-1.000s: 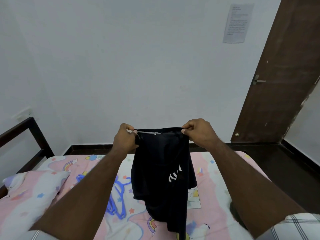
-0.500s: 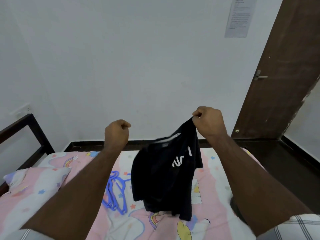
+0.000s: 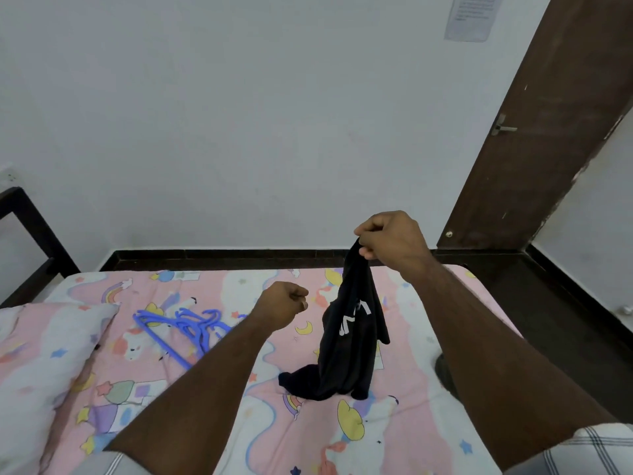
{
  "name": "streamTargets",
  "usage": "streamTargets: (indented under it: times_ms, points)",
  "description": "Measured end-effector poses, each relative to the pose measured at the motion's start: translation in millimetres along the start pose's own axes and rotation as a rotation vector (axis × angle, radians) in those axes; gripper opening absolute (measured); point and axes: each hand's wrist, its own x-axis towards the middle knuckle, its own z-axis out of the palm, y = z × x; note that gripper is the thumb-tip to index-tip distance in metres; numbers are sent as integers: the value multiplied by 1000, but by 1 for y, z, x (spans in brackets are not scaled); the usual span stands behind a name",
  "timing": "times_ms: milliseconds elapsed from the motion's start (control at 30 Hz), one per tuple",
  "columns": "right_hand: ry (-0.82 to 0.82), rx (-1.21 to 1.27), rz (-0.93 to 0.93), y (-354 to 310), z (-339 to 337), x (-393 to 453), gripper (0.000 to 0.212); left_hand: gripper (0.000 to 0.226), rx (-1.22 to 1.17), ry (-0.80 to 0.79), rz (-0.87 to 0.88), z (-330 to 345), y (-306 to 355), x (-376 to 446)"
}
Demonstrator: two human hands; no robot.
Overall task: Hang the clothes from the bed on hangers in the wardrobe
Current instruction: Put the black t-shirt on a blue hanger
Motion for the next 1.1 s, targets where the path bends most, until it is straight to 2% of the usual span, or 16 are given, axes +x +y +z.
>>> streamTargets:
  times_ms: [200,400,733,900,967,1067,1100]
  points:
    - [-87,-45,-7,-5,-8,-4,25,38,70,-33,7,5,-13,10]
    - [-55,-78,-30,-15,-5,-18,17,48,148,-81,14,10,-23,23]
    - [-42,-260,-116,-18,9,-19,22,52,206,-181,20,35,-29,33]
    - [-31,-218,-136,-18,13,-21,24,59,165,-149,-6,46,-31,37]
    - [-28,-185,-128,-20,9,-20,25,53,122,-139,-37,47,-34,42]
    - [-16,-121,-78,-19,1,-14,23,10,1,-81,-35,39,-32,44]
    - [-2,-109,-57,-17,-2,-13,20,6,-60,-56,-34,33,-30,43]
